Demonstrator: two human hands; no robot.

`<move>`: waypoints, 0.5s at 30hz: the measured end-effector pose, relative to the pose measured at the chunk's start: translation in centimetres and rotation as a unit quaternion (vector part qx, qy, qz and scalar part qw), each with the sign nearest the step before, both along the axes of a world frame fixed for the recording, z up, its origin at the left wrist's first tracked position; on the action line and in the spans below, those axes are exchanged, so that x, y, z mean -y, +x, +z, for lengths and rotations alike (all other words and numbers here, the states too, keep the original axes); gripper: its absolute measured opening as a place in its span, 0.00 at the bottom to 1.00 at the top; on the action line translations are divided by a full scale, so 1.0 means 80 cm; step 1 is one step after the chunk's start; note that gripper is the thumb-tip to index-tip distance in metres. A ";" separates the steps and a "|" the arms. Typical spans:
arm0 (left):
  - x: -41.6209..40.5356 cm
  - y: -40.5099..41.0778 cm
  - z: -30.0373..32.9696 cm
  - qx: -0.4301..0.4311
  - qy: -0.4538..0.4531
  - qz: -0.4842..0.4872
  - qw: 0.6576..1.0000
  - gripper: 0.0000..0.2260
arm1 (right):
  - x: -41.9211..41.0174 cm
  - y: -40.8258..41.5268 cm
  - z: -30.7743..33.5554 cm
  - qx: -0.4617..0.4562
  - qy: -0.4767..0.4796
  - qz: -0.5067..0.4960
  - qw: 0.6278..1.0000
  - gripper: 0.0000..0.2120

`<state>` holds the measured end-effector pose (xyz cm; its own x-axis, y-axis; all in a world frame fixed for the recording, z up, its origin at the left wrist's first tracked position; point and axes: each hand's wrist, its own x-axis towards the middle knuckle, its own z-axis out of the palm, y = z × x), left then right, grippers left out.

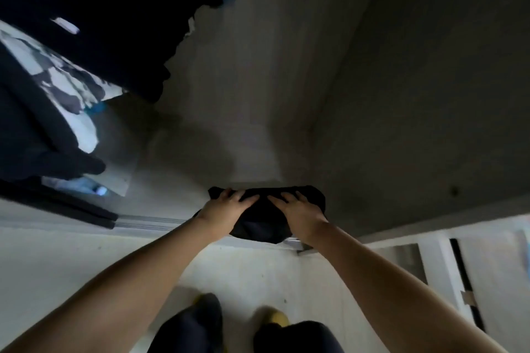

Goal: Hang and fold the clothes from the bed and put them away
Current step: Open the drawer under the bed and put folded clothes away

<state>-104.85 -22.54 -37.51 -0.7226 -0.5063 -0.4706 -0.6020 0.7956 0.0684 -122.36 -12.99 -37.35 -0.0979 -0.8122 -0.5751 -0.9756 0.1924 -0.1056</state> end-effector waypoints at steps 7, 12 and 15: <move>0.124 -0.092 -0.159 -0.020 0.003 -0.023 1.000 0.29 | 0.107 -0.076 -0.156 -0.052 -0.043 -0.048 0.997 0.28; 0.188 -0.159 -0.251 -0.075 -0.083 -0.025 0.993 0.35 | 0.166 -0.137 -0.247 -0.116 -0.113 -0.081 0.983 0.34; 0.194 -0.187 -0.319 -0.119 -0.109 -0.010 0.987 0.38 | 0.169 -0.162 -0.313 -0.149 -0.175 -0.106 0.967 0.35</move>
